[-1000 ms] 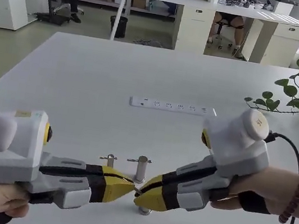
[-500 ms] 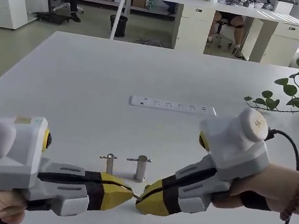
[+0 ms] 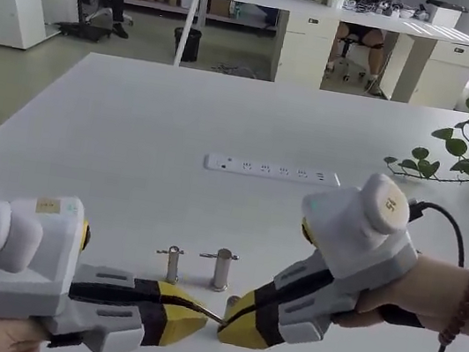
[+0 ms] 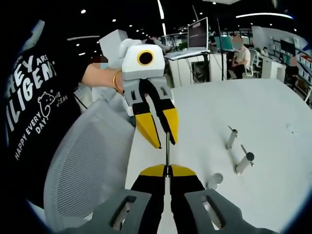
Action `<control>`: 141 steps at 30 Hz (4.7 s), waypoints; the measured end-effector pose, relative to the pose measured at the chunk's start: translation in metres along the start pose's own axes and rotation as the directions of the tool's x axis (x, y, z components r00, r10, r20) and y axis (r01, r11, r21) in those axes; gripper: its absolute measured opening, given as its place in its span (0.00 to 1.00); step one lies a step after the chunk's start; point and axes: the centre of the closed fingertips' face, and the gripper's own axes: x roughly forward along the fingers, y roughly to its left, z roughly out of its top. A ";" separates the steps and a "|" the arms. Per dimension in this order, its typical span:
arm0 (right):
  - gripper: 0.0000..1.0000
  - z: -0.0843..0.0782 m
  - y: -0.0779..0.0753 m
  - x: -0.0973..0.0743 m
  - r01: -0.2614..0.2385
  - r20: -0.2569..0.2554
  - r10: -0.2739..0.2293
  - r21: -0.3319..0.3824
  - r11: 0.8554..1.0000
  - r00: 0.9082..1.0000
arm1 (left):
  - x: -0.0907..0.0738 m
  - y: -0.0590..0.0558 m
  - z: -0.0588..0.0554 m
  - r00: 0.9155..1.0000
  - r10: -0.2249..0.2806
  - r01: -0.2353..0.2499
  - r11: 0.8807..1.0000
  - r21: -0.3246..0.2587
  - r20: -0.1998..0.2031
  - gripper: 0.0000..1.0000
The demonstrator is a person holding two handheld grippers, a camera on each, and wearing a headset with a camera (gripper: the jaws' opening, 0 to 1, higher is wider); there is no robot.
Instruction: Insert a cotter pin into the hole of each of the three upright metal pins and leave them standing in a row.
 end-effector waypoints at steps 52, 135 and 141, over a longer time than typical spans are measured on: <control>0.00 -0.084 -0.084 -0.021 0.172 -0.434 -0.273 -0.256 0.951 0.859 | 0.065 0.065 -0.044 0.939 0.320 -0.305 0.945 0.120 -0.129 0.22; 0.00 -0.062 -0.082 0.008 0.152 -0.331 -0.207 -0.183 0.971 0.921 | 0.083 0.074 -0.061 0.943 0.292 -0.294 0.956 0.011 -0.159 0.13; 0.09 -0.062 -0.082 0.002 0.174 -0.325 -0.222 -0.169 0.970 0.919 | 0.078 0.075 -0.068 0.934 0.313 -0.316 0.949 0.009 -0.170 0.14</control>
